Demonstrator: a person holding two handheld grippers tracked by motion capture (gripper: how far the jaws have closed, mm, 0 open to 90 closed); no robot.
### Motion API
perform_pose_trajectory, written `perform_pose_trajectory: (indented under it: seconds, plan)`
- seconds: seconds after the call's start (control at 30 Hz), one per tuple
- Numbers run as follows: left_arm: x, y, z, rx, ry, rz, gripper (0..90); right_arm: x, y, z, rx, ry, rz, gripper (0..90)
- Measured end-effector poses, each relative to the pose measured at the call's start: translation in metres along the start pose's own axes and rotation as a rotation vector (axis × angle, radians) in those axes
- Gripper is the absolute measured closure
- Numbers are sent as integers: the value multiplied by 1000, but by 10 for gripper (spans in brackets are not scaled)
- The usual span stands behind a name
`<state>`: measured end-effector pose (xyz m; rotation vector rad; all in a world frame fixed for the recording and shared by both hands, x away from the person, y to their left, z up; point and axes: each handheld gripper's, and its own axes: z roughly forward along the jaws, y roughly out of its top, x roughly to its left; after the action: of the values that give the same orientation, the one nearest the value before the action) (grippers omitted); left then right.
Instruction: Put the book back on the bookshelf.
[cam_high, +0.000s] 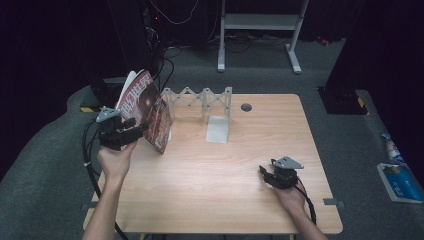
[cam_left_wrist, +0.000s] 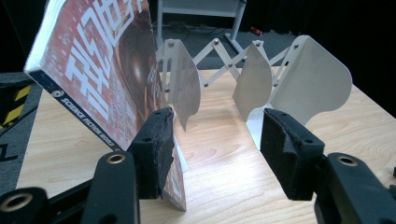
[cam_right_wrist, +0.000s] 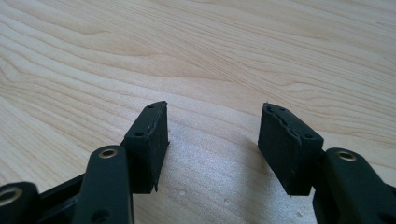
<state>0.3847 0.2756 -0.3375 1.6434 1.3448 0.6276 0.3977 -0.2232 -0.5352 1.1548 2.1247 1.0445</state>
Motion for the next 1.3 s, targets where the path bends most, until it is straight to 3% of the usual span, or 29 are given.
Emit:
perform_pose_trajectory:
  seconds: [0.73,1.3]
  plan:
    - [-13,-10,10,4,-60,-4,440,0,0,0,0,0,1,427]
    - [-17,-17,16,15,-80,-7,441,0,0,0,0,0,3,427]
